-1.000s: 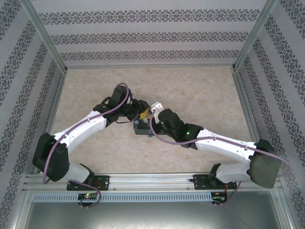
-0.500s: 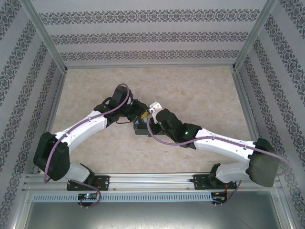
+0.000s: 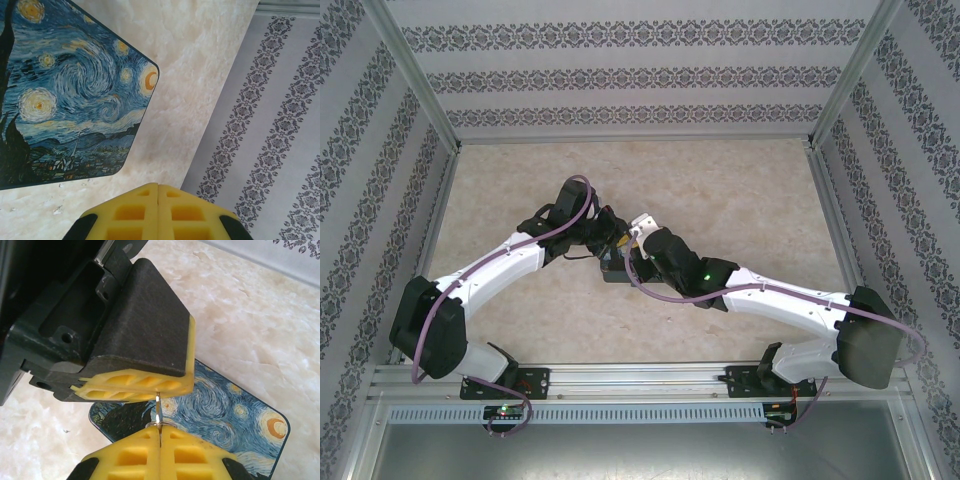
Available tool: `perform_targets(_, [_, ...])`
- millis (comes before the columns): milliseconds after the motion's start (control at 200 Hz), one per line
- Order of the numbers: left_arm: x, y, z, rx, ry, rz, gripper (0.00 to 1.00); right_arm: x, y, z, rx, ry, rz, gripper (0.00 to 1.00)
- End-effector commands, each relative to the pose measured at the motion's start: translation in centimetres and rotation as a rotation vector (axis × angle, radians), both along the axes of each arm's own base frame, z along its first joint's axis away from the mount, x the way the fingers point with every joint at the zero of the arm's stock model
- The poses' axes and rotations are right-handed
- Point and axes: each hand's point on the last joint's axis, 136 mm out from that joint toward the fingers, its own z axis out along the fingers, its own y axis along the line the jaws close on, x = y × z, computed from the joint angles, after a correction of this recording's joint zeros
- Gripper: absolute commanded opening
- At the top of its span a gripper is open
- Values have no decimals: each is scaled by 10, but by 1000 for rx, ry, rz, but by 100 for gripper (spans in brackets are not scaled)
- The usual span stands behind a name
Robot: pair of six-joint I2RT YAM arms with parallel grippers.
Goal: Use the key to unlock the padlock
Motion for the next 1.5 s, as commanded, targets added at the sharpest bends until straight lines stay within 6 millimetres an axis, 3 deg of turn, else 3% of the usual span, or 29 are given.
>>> perform_targets(0, [-3, 0, -9, 20, 11, -27, 0, 4, 1, 18, 31, -36, -32, 13])
perform_targets(85, [1, 0, -6, 65, -56, -70, 0, 5, -10, 26, 80, -34, -69, 40])
perform_targets(220, [10, 7, 1, 182, -189, -139, 0, 5, -32, 39, 186, -2, -113, 65])
perform_targets(245, [11, 10, 1, 209, -206, -149, 0, 5, -38, 42, 205, -7, -129, 75])
perform_targets(275, [13, 15, 0, 246, -210, -143, 0, 6, -44, 45, 228, -13, -149, 96])
perform_targets(300, [13, 19, -1, 276, -211, -137, 0, 6, -49, 50, 255, -21, -162, 98])
perform_targets(505, [24, 31, 9, 364, -342, -128, 0, 9, -75, 63, 429, 52, -261, 98])
perform_targets(744, [37, 27, 21, 344, -473, -107, 0, 7, -59, 45, 682, 233, -221, 98])
perform_targets(874, [39, 15, 41, 272, -599, -139, 0, 13, -50, 43, 827, 301, -200, 98])
perform_targets(1194, [32, -6, 90, 33, -900, -164, 0, 35, -41, 57, 1078, 390, -114, 70])
perform_targets(1494, [27, -9, 106, -91, -1009, -131, 0, 44, -31, 73, 1140, 384, -29, 57])
